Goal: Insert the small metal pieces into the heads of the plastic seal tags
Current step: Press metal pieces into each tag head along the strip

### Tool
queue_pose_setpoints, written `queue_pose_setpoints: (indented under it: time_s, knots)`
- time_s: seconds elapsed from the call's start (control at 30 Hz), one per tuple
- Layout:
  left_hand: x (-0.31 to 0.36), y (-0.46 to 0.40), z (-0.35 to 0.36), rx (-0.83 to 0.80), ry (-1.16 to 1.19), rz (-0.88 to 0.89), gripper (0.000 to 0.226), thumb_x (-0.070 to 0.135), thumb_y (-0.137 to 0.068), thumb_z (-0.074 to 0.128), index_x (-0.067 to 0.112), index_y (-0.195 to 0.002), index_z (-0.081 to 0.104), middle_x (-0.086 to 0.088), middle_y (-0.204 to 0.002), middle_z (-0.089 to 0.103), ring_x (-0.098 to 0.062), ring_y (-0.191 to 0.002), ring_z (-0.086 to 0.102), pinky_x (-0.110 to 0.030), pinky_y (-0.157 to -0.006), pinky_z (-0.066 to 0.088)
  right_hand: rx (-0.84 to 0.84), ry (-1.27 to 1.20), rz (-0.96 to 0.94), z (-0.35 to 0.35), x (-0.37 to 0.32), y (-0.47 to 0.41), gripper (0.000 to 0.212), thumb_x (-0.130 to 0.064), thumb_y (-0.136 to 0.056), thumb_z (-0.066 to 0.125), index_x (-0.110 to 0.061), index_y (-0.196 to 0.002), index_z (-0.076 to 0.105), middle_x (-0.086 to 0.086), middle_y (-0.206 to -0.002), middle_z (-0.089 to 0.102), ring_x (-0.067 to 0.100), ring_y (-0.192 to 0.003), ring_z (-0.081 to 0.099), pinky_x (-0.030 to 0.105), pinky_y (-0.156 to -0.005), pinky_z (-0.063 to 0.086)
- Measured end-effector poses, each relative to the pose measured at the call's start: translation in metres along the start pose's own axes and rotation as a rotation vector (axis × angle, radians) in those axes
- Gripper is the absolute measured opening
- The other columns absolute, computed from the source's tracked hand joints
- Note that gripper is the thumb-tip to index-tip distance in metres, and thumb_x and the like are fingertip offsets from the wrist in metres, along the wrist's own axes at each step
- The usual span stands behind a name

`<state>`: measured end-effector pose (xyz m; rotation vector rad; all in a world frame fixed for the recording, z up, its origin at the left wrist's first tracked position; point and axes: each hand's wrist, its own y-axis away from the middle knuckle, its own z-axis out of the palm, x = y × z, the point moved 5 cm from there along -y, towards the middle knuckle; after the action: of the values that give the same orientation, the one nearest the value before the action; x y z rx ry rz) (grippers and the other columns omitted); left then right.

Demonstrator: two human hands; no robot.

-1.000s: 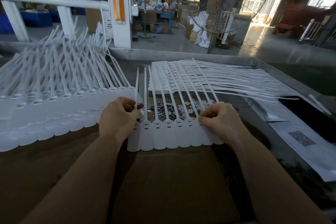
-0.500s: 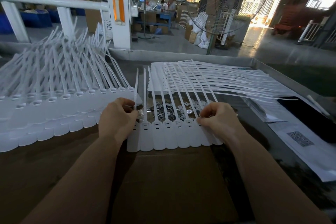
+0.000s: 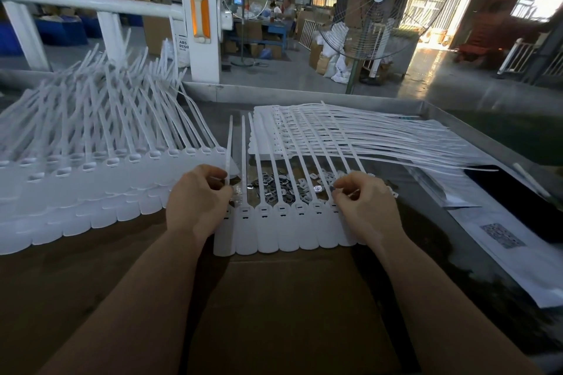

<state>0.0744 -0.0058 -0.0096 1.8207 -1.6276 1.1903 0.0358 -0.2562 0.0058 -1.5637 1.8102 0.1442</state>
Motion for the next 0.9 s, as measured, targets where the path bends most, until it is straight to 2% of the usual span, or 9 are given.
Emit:
queue_pose_setpoints:
  time_s: [0.1, 0.27, 0.37, 0.53, 0.63, 0.8, 0.9]
  knots:
    - [0.0, 0.0, 0.0, -0.005, -0.001, 0.012, 0.025, 0.017, -0.084, 0.063, 0.018, -0.11, 0.063, 0.001, -0.099, 0.064, -0.011, -0.084, 0.052, -0.026, -0.073, 0.042, 0.003, 0.095, -0.083, 0.001, -0.012, -0.004, 0.017, -0.021, -0.087, 0.061, -0.021, -0.104, 0.065, -0.001, -0.104, 0.054, 0.009, -0.082, 0.052, 0.022, -0.072, 0.042]
    - [0.0, 0.001, 0.0, -0.005, 0.006, 0.014, 0.025, 0.018, -0.084, 0.064, 0.018, -0.109, 0.063, -0.002, -0.103, 0.067, -0.012, -0.085, 0.054, -0.027, -0.074, 0.044, -0.125, 0.265, -0.116, 0.01, -0.024, -0.012, 0.024, -0.025, -0.091, 0.057, -0.026, -0.114, 0.064, -0.001, -0.119, 0.048, 0.014, -0.095, 0.055, 0.031, -0.086, 0.049]
    - [0.0, 0.0, 0.0, -0.005, 0.006, 0.006, 0.025, 0.019, -0.084, 0.065, 0.018, -0.109, 0.062, -0.001, -0.101, 0.066, -0.012, -0.085, 0.054, -0.028, -0.073, 0.045, -0.18, 0.343, -0.089, 0.015, -0.028, -0.017, 0.026, -0.025, -0.093, 0.053, -0.027, -0.117, 0.063, 0.002, -0.124, 0.046, 0.02, -0.103, 0.054, 0.037, -0.088, 0.049]
    - [0.0, 0.0, 0.0, 0.002, 0.013, -0.001, 0.024, 0.019, -0.083, 0.066, 0.019, -0.107, 0.063, 0.006, -0.09, 0.06, -0.012, -0.083, 0.054, -0.027, -0.072, 0.044, -0.207, 0.395, -0.072, 0.021, -0.03, -0.023, 0.024, -0.022, -0.091, 0.058, -0.024, -0.114, 0.066, 0.002, -0.123, 0.055, 0.021, -0.103, 0.058, 0.039, -0.086, 0.052]
    - [-0.001, 0.0, 0.0, -0.003, 0.011, 0.007, 0.025, 0.02, -0.083, 0.066, 0.02, -0.108, 0.062, 0.008, -0.088, 0.057, -0.011, -0.083, 0.054, -0.026, -0.071, 0.044, -0.196, 0.438, -0.07, 0.025, -0.03, -0.023, 0.025, -0.014, -0.091, 0.057, -0.022, -0.111, 0.067, 0.001, -0.118, 0.059, 0.02, -0.098, 0.061, 0.037, -0.084, 0.053]
    - [-0.002, 0.0, 0.0, 0.005, 0.011, 0.007, 0.025, 0.02, -0.083, 0.066, 0.02, -0.108, 0.062, 0.009, -0.087, 0.057, -0.01, -0.082, 0.053, -0.025, -0.071, 0.042, -0.092, 0.449, -0.128, 0.026, -0.03, -0.019, 0.021, -0.012, -0.093, 0.052, -0.019, -0.106, 0.067, 0.002, -0.105, 0.051, 0.018, -0.086, 0.054, 0.033, -0.074, 0.049]
    - [-0.003, 0.0, 0.001, 0.006, 0.015, 0.008, 0.025, 0.019, -0.083, 0.066, 0.019, -0.108, 0.062, 0.008, -0.087, 0.056, -0.01, -0.082, 0.052, -0.024, -0.071, 0.041, -0.018, 0.362, -0.15, 0.025, -0.03, -0.016, 0.019, -0.015, -0.094, 0.051, -0.016, -0.105, 0.066, 0.002, -0.106, 0.052, 0.018, -0.089, 0.054, 0.035, -0.078, 0.049]
